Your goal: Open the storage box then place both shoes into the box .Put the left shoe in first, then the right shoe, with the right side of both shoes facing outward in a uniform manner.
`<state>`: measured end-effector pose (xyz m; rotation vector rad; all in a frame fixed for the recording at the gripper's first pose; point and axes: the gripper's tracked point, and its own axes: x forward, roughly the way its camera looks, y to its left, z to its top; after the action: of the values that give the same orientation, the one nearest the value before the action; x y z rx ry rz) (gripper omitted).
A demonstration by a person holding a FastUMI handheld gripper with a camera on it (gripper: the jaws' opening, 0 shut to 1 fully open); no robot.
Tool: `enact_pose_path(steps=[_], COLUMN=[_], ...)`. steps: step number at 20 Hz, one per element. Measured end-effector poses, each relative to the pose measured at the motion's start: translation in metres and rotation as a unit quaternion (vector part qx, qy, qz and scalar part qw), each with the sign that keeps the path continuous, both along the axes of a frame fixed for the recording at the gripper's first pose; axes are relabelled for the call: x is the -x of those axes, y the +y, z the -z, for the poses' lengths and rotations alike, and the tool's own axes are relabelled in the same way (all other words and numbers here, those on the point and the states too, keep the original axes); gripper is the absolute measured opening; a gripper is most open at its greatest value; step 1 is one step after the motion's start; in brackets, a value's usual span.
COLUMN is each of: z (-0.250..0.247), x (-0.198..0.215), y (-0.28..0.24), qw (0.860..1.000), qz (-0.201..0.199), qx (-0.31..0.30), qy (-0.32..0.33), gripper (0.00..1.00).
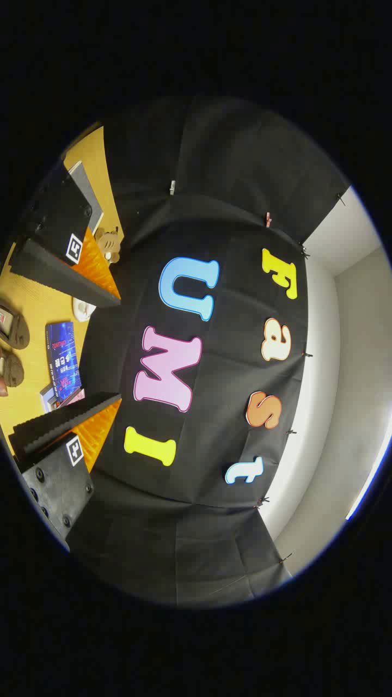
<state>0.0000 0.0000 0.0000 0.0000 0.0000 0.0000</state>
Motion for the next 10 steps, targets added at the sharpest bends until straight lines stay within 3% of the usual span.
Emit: enact_pose_path(steps=[10], z=[0.0039], x=[-0.0014], y=[-0.0004], qw=[1.000], qz=[0.009], qx=[0.008], qy=[0.010], gripper=[0.98])
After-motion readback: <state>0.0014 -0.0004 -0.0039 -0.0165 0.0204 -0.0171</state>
